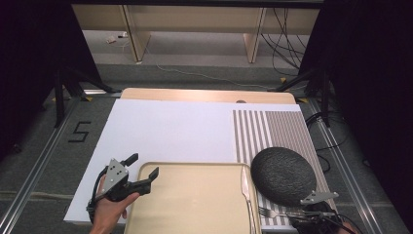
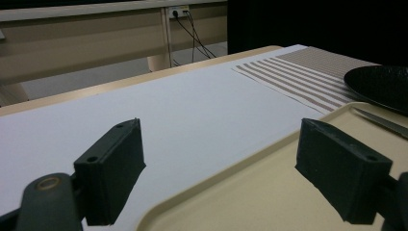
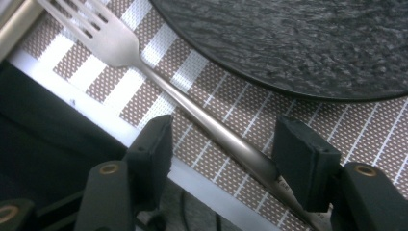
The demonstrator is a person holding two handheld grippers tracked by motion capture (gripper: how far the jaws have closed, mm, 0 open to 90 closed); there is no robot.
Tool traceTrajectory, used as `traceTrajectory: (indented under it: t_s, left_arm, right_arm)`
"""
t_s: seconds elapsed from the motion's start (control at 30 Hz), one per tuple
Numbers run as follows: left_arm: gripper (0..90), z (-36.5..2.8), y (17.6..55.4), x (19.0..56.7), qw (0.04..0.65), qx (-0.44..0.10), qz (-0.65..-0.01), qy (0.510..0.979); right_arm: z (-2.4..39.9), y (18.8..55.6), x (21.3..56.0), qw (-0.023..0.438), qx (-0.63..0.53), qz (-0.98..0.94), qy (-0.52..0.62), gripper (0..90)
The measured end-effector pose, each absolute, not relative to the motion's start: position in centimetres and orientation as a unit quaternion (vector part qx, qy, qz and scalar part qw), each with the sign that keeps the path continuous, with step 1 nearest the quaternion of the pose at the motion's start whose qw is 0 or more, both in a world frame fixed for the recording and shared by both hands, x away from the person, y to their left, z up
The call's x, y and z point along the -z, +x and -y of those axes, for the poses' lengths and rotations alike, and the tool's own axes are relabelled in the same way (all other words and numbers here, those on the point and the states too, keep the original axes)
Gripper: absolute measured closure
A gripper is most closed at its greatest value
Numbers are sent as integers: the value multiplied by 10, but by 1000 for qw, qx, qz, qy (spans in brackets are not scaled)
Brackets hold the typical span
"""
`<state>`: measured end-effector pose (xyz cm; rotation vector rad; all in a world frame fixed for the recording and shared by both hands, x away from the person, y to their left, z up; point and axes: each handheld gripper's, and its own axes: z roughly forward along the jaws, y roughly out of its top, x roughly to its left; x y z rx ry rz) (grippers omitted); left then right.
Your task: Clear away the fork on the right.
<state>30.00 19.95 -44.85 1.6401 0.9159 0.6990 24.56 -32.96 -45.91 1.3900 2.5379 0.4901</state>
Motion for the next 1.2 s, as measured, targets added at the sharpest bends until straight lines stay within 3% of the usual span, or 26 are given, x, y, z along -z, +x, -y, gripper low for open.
traceTrajectory:
  t_s: [0.5,1.2]
  left_arm:
    - [167,-199,300,449,537,-294,-386,690]
    - [167,-198,301,450,537,-294,-385,690]
  right_arm:
    - [316,248,455,93,-135,-889,429,643]
    - [302,252,453,88,-95,-927,352,816]
